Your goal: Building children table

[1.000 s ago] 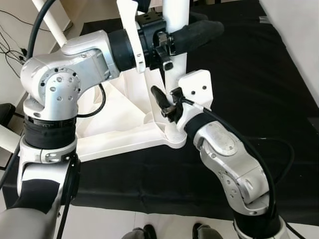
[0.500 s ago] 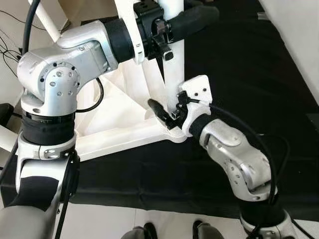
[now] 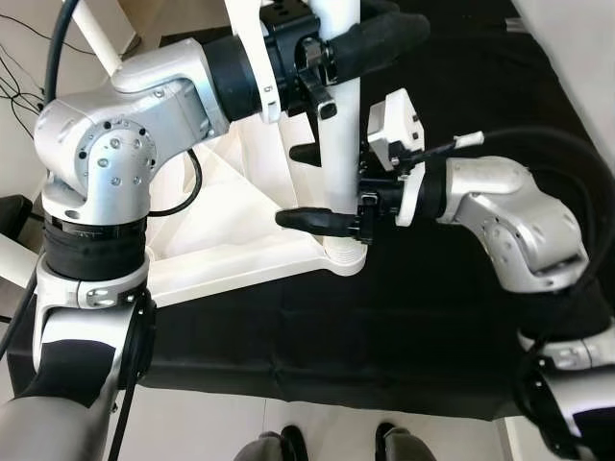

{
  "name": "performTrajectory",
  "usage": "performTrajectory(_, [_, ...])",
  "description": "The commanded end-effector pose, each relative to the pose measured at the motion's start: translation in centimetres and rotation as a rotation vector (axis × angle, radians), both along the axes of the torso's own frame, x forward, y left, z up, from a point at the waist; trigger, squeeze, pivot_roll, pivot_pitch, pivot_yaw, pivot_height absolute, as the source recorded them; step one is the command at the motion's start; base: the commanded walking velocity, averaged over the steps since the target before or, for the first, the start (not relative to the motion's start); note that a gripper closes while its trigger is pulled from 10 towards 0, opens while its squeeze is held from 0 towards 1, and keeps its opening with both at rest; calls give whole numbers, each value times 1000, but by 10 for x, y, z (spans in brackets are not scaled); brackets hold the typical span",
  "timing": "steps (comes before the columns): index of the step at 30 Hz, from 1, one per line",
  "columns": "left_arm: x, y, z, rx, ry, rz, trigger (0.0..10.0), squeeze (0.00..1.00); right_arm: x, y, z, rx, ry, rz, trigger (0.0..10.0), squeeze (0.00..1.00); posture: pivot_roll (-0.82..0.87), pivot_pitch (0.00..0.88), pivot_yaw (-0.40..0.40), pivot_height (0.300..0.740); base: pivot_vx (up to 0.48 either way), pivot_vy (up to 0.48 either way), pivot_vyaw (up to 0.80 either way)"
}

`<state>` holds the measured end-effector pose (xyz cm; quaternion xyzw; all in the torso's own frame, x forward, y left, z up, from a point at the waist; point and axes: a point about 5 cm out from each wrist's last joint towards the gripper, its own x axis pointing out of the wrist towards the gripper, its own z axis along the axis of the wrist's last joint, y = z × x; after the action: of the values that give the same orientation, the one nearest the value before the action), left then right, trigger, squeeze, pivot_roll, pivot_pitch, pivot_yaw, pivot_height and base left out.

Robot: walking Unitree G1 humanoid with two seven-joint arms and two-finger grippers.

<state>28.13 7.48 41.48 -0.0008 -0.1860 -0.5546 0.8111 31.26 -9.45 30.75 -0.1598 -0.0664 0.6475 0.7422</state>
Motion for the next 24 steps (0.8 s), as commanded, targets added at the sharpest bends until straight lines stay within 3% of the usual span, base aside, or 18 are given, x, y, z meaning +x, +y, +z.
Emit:
performTrajectory(1, [4, 4, -8, 8, 59, -9, 0, 0, -2, 21, -12, -69, 29, 140, 1216, 0, -54, 244, 160, 740, 0, 0, 0])
performTrajectory(2, [4, 4, -8, 8, 59, -9, 0, 0, -2, 21, -12, -69, 29, 140, 1216, 0, -54, 244, 160, 740, 0, 0, 0])
performTrajectory(3, [4, 4, -7, 9, 57, -10, 0, 0, 1, 21, -14, -81, 34, 163, 0, 0, -50, 244, 160, 740, 0, 0, 0])
performTrajectory(18, [-2, 3, -4, 1, 23, -19, 0, 0, 7, 23, -28, -143, 44, 191, 0, 0, -58, 247, 158, 740, 0, 0, 0])
performTrajectory(19, [-4, 5, -4, 3, -9, -14, 10000, 1000, 7, 22, -31, -150, 45, 184, 0, 0, -64, 246, 156, 740, 0, 0, 0])
performTrajectory(24, [-3, 10, -5, -30, 19, 26, 10000, 1000, 7, 18, -41, -166, 50, 53, 0, 0, -74, 250, 145, 740, 0, 0, 0])
